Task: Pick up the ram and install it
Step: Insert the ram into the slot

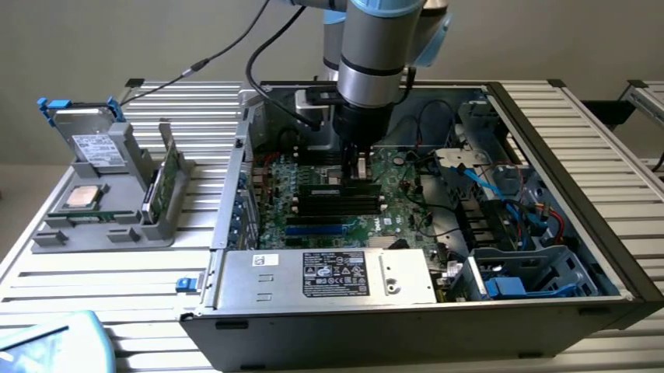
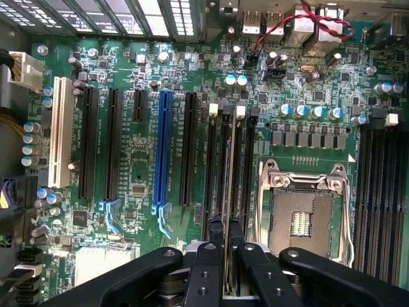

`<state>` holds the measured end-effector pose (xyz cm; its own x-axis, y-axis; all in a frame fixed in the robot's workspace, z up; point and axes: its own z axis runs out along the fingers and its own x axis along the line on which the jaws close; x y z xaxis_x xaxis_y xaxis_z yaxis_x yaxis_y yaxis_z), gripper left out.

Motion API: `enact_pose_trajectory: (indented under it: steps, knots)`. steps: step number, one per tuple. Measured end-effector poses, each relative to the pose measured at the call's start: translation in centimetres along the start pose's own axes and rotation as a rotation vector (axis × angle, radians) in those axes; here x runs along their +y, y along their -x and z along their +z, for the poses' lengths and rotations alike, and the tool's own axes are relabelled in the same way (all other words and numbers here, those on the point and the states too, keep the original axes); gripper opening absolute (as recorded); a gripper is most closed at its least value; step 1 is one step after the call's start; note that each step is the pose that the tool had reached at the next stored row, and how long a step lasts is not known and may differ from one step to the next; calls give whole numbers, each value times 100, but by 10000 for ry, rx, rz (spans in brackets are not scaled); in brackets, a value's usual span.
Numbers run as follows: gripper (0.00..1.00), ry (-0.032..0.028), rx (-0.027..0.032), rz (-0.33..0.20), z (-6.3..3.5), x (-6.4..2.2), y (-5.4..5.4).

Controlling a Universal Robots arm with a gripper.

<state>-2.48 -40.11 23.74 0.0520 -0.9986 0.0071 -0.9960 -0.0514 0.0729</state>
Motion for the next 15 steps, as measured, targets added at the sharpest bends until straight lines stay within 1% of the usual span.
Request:
enact_pose_trajectory:
  steps: [4, 10, 15]
  knots:
    - [14, 3, 52, 2, 32, -1, 0]
    - [14, 2, 57, 2, 35, 0, -2]
    - [14, 4, 75, 3, 39, 1, -29]
